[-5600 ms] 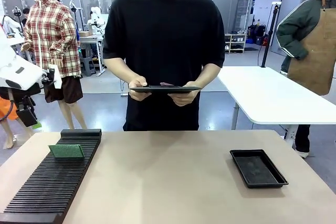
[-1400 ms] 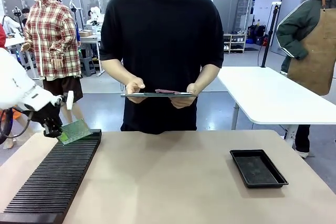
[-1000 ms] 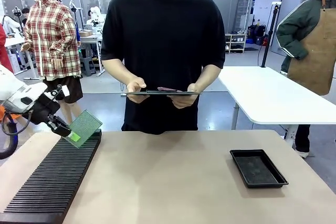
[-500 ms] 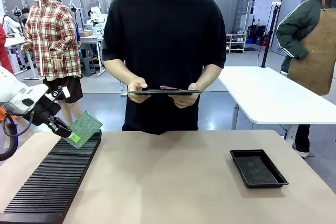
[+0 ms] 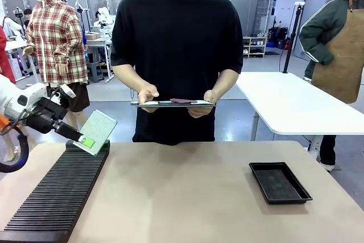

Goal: Inspect the PCB.
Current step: Pick up the Blank PCB and present it to the human.

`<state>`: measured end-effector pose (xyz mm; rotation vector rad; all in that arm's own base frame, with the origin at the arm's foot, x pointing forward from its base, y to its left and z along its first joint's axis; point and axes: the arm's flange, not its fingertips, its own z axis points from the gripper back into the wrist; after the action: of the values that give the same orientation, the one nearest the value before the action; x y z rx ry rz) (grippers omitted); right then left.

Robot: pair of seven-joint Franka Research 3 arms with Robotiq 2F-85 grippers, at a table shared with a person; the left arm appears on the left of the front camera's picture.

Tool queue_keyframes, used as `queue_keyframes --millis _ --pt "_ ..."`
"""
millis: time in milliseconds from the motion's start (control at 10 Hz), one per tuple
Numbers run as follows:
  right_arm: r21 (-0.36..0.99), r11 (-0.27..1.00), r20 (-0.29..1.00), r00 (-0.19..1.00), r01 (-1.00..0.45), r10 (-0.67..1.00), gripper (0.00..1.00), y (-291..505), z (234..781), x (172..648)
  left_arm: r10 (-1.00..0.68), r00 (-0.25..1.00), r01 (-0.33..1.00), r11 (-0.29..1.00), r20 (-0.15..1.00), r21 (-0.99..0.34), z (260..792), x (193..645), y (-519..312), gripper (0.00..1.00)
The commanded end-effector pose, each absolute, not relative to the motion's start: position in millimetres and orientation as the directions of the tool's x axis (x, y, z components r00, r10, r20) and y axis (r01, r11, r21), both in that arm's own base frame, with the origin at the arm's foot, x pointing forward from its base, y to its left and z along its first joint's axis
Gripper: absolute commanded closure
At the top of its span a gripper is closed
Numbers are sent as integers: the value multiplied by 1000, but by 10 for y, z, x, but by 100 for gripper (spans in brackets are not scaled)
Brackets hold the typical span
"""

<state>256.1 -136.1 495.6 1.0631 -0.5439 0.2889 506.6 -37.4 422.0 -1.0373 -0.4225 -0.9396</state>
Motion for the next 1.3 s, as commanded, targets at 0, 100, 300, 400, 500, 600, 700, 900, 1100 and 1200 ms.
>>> queue_keyframes --millis 0,100,300,400,500,600,700,900,1100,1200 --pt "742 456 566 824 -492 -32 0 -1369 4956 2565 -383 646 742 113 660 -660 4061 5371 -325 97" --pt "742 456 566 824 -492 -32 0 -1369 4956 2565 -325 661 729 67 676 -681 3975 5430 -347 97" --pt "742 456 566 824 -492 -32 0 -1369 4956 2565 -267 680 713 26 682 -701 3715 5509 -391 97" --pt "742 456 566 824 -492 -32 0 -1369 4956 2565 -229 686 708 -12 691 -707 3608 5556 -423 97" --pt "742 456 566 824 -492 -32 0 -1369 4956 2565 -206 683 709 -43 701 -704 3561 5580 -444 97" --pt "742 456 566 824 -492 -32 0 -1369 4956 2565 -193 682 710 -57 705 -702 3530 5587 -438 97" --pt "742 456 566 824 -492 -32 0 -1369 4956 2565 -179 685 707 -71 706 -704 3492 5589 -427 97" --pt "742 456 566 824 -492 -32 0 -1369 4956 2565 -138 690 708 -77 711 -702 3410 5596 -439 97" --pt "742 456 566 824 -492 -32 0 -1369 4956 2565 -198 697 698 -33 689 -715 3435 5537 -458 97" --pt "742 456 566 824 -492 -32 0 -1369 4956 2565 -198 697 698 -33 689 -715 3435 5537 -458 97"
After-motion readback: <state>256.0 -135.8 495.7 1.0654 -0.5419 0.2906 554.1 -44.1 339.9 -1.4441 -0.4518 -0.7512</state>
